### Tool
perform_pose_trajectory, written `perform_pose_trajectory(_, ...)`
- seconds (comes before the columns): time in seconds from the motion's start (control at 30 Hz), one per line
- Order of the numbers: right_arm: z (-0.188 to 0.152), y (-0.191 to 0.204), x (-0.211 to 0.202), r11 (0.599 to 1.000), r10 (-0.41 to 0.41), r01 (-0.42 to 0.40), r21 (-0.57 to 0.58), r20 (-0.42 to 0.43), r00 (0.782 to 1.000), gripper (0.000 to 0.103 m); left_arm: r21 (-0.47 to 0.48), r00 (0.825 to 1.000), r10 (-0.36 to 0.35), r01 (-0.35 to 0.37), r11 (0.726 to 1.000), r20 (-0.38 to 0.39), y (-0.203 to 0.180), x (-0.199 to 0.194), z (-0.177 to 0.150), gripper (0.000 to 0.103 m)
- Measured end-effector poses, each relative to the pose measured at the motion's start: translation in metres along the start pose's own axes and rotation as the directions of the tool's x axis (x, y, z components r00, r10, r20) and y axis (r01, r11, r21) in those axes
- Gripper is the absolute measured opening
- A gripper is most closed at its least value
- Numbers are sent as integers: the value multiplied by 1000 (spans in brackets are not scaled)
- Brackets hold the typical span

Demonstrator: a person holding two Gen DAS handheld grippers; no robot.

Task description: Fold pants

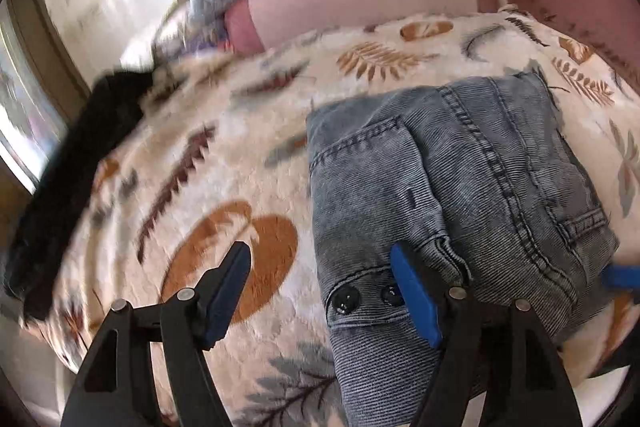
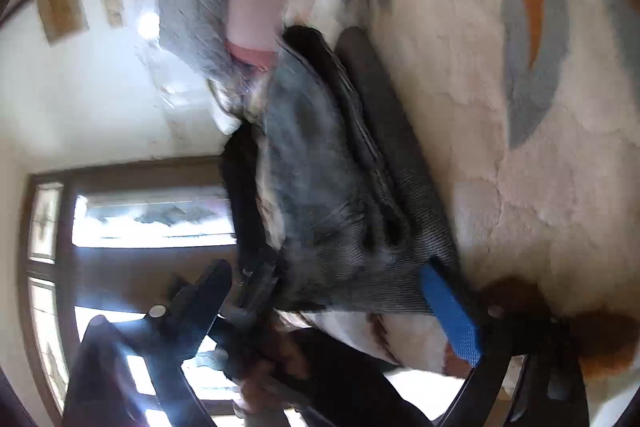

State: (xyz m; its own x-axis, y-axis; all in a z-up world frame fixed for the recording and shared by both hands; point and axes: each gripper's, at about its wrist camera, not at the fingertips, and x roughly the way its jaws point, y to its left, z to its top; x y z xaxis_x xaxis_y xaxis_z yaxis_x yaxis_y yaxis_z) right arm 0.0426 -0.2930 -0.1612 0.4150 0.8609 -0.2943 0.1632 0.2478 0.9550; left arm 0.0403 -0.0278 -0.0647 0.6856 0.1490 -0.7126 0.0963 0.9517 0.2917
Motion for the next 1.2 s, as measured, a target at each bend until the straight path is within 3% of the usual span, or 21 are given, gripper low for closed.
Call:
perform_pose_trajectory(0.1, -2, 25, -12, 995, -70, 71, -64, 28, 997, 97, -54, 999, -36, 36, 998, 2, 8, -11, 5, 73)
perform_pose_trajectory(0.2, -1, 32, -7, 994, -94, 94, -52, 12, 996, 97, -113, 994, -83, 90, 989, 71, 20, -21, 5, 73)
perform_pose_trajectory(0.3, 3, 27, 4, 991, -129, 129, -29, 7, 992, 97, -39, 997, -74, 73, 997, -16, 7, 12, 2, 74)
perform_pose_trajectory(0.4, 3, 34, 15, 983, -174, 174, -51, 5, 985, 97, -79, 997, -79, 80, 994, 22, 9, 15, -5, 74)
perform_pose_trajectory(0.63, 13, 43, 32, 931, -348, 350, -109, 34, 937, 92, -169, 990, -132, 138, 976, 46, 19, 20, -13, 77)
perform_pose_trajectory(0.7, 11, 51, 34, 899, -409, 411, -151, 43, 911, 78, -173, 990, -136, 142, 975, 48, 20, 21, -12, 78)
perform_pose_trajectory(0.73, 11, 55, 37, 883, -436, 436, -171, 44, 899, 44, -173, 989, -136, 143, 975, 53, 21, 22, -13, 79)
perform_pose_trajectory(0.77, 11, 54, 40, 876, -450, 449, -175, 32, 892, 23, -176, 990, -132, 140, 974, 58, 21, 23, -13, 81)
perform_pose_trajectory(0.87, 8, 66, 45, 838, -499, 495, -228, 46, 865, 22, -200, 988, -138, 148, 969, 64, 25, 26, -14, 84)
perform_pose_trajectory(1.07, -20, 112, 12, 847, -419, 446, -290, 151, 895, 19, -240, 986, -137, 156, 958, 95, 43, 9, -12, 85)
perform_pose_trajectory(1.13, -34, 109, -6, 858, -392, 427, -285, 174, 903, 19, -261, 983, -105, 142, 955, 151, 52, -9, -9, 85)
perform_pose_trajectory(1.2, -38, 95, -7, 861, -404, 440, -256, 182, 896, 19, -264, 978, -90, 138, 955, 187, 55, -20, -7, 85)
